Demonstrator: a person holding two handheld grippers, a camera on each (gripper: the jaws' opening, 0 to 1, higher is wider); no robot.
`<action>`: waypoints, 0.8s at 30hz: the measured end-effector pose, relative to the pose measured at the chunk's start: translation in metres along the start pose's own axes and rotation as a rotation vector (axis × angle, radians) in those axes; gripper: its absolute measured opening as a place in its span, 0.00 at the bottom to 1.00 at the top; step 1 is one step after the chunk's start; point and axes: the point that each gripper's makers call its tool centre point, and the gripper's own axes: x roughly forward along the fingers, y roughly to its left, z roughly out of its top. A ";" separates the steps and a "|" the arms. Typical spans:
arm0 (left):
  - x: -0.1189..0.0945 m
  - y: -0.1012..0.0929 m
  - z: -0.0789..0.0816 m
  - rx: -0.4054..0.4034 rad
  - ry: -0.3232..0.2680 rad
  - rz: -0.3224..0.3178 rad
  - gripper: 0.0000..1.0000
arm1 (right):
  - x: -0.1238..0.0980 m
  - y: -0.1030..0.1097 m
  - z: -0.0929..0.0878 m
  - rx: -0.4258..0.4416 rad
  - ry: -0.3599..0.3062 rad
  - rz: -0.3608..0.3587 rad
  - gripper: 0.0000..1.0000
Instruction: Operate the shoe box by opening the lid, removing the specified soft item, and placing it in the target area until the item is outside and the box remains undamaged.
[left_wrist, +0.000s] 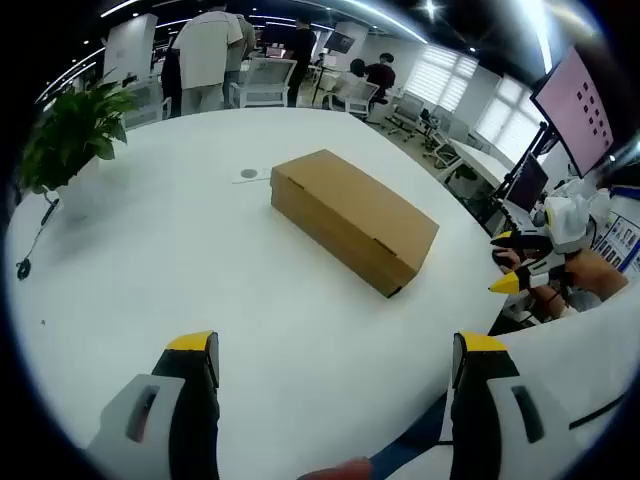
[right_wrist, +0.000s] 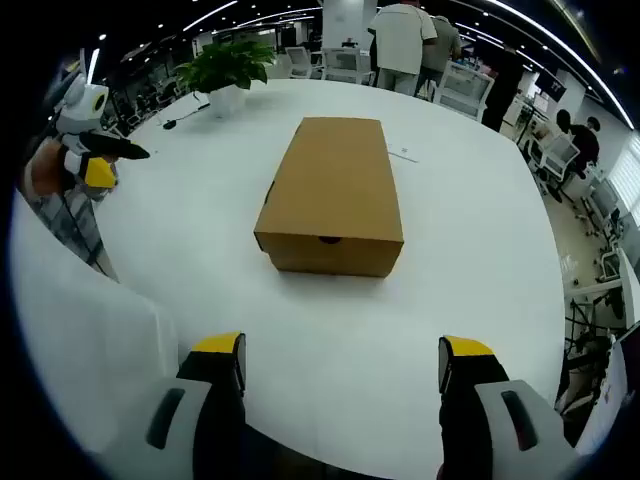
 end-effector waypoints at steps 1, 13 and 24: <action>0.000 0.000 0.000 -0.001 0.000 0.000 0.99 | 0.000 -0.001 0.001 0.004 -0.002 -0.002 0.81; -0.004 -0.004 0.002 -0.029 0.003 -0.004 0.99 | -0.003 -0.004 -0.002 0.015 -0.012 -0.021 0.85; 0.000 -0.019 0.021 -0.011 -0.023 -0.029 0.99 | -0.006 -0.007 0.000 0.079 -0.057 -0.029 0.86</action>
